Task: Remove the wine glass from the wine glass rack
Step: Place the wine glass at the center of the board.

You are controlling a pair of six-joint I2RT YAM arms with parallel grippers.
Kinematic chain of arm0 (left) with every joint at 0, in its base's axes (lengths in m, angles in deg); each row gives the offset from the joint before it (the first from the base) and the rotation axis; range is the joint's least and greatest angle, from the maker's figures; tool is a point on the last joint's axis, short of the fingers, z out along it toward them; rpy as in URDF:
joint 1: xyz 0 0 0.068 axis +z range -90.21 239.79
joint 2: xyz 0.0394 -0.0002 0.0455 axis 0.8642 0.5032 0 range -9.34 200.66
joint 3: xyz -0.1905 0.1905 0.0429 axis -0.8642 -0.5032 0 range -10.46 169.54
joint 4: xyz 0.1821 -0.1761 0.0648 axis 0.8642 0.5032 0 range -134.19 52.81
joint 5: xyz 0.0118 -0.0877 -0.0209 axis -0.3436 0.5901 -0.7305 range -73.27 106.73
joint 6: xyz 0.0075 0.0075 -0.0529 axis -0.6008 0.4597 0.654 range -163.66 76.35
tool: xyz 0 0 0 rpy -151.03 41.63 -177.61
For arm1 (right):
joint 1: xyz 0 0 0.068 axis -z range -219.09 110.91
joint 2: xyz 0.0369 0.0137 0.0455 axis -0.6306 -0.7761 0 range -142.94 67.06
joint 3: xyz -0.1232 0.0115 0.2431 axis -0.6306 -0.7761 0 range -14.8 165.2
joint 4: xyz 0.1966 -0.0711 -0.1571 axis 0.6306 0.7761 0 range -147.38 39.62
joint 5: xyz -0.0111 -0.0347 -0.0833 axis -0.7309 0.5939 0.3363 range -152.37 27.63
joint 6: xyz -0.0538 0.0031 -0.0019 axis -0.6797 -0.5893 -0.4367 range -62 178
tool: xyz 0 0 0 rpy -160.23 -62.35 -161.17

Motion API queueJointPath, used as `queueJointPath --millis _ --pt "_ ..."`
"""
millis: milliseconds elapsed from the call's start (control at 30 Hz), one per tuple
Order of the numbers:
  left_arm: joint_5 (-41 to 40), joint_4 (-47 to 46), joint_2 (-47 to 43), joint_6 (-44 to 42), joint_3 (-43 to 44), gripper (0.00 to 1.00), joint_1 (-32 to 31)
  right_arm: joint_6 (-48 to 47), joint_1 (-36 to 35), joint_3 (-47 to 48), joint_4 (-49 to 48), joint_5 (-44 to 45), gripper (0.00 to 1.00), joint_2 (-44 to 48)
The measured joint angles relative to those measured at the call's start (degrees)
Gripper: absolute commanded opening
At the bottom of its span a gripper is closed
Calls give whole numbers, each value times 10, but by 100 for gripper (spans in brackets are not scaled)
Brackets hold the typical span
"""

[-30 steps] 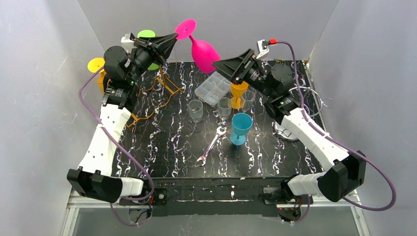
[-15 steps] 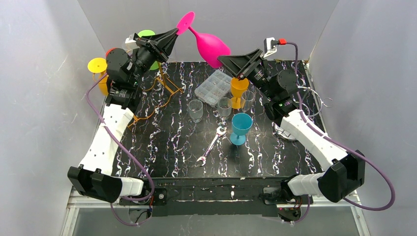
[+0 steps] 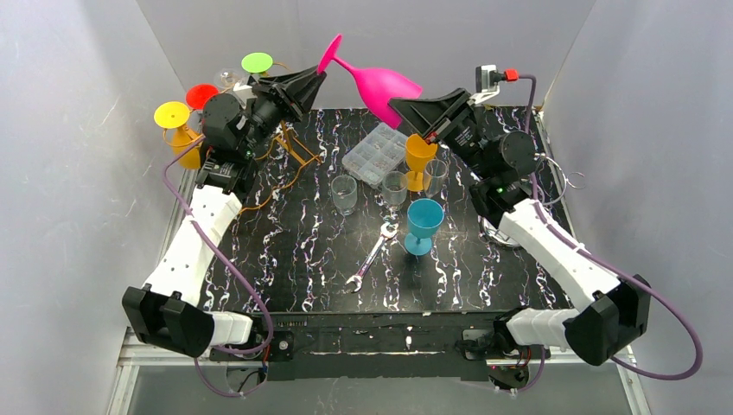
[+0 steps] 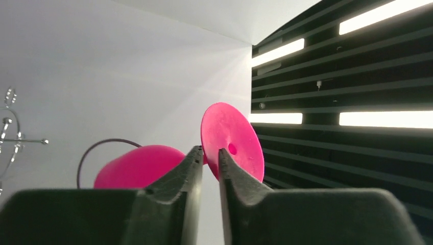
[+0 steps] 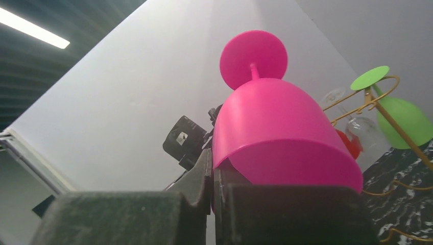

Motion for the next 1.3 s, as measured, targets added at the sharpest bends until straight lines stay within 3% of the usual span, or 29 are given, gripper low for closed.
queueJointPath --millis 233,267,333,400,500,633,767,1000,1300 --pt "24 23 -26 -91 -40 72 -4 -66 0 2 113 28 1 45" --pt "29 43 -37 -122 -47 83 -4 -86 0 10 163 36 1 50" --pt "30 101 -66 -199 -56 92 -5 -119 0 27 242 49 1 50" --pt "20 224 -105 -315 -54 98 -5 -165 0 94 384 61 1 45" --pt "-6 389 -135 -485 -9 98 -5 -240 -1 253 590 60 1 -6" --pt "-58 537 -150 -644 57 98 -5 -321 -61 370 839 97 1 -101" --pt "-87 591 -144 -703 100 98 -5 -352 -133 438 948 157 1 -161" --pt "-122 637 -143 -761 116 98 -5 -389 -208 456 1058 220 1 -228" --pt "-170 679 -135 -803 147 98 -5 -413 -238 456 1081 258 1 -318"
